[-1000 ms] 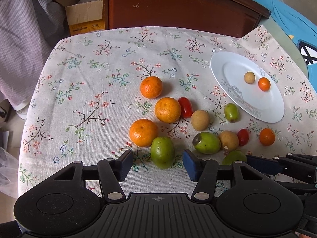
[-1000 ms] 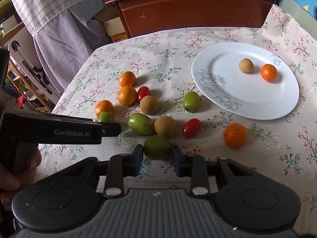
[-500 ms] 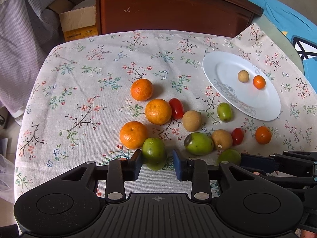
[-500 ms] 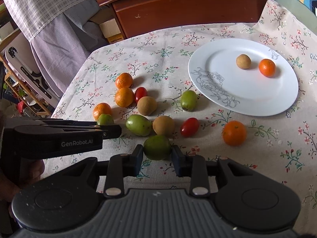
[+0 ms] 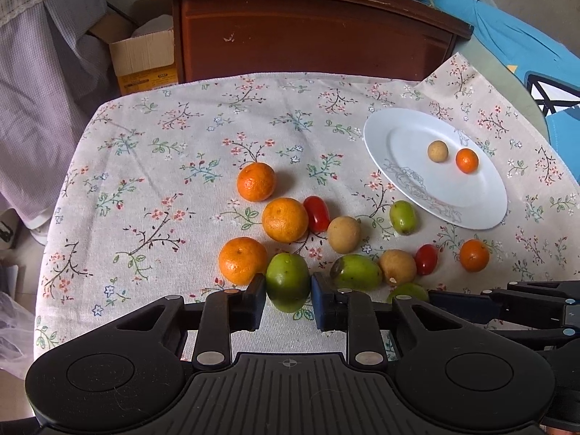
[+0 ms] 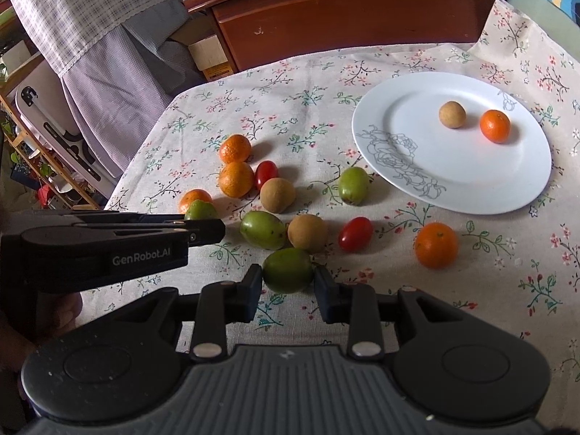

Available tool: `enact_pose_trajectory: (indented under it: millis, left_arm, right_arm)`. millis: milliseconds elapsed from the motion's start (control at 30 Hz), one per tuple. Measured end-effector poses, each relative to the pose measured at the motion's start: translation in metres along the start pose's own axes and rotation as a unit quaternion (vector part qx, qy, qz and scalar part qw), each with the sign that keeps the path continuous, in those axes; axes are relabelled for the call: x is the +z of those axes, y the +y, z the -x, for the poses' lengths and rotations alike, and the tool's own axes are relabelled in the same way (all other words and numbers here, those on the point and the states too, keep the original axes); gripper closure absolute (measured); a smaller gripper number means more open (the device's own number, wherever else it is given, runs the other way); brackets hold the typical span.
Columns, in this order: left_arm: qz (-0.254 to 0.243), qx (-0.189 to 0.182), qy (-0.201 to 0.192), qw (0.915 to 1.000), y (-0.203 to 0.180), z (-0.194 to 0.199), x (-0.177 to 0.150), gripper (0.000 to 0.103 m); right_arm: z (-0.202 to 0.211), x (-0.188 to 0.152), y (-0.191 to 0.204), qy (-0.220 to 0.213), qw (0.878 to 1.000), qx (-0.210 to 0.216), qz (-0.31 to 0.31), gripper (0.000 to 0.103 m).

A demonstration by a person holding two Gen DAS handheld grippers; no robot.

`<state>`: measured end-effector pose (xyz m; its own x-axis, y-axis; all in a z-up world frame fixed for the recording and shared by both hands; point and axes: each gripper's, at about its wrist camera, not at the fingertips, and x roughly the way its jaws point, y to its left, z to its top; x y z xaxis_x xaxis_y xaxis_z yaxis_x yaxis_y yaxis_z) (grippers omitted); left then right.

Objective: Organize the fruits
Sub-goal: 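Close the left tool on a green fruit while the right tool grasps another, then carry both green fruits onto the white plate and open both tools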

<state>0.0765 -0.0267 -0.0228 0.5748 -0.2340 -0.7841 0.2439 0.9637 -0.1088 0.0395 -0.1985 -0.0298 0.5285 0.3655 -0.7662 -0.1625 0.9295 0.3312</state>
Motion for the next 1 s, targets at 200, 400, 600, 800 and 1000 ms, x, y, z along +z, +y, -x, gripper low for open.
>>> enact_pose_trajectory:
  millis: [200,400,600,800,1000]
  left_arm:
    - [-0.004,0.001,-0.021,0.9998,-0.004,0.008,0.008,0.079]
    - [-0.002,-0.010,-0.040,0.9992,-0.010,0.013,0.020,0.079]
    - [-0.009,-0.033,-0.055,0.9979,-0.025,0.019,0.036,0.079]
    - [-0.025,-0.054,-0.062,0.9963,-0.040,0.020,0.052,0.079]
    - [-0.045,-0.072,-0.062,0.9944,-0.056,0.014,0.068,0.079]
  right_arm:
    - [0.008,0.007,-0.001,-0.018,1.000,0.005,-0.004,0.072]
    - [0.023,0.021,-0.011,-0.053,0.998,-0.006,-0.018,0.072]
    - [0.039,0.034,-0.029,-0.089,0.995,-0.017,-0.047,0.072]
    - [0.051,0.044,-0.043,-0.114,0.991,-0.028,-0.068,0.072]
    - [0.067,0.054,-0.063,-0.146,0.984,-0.047,-0.096,0.073]
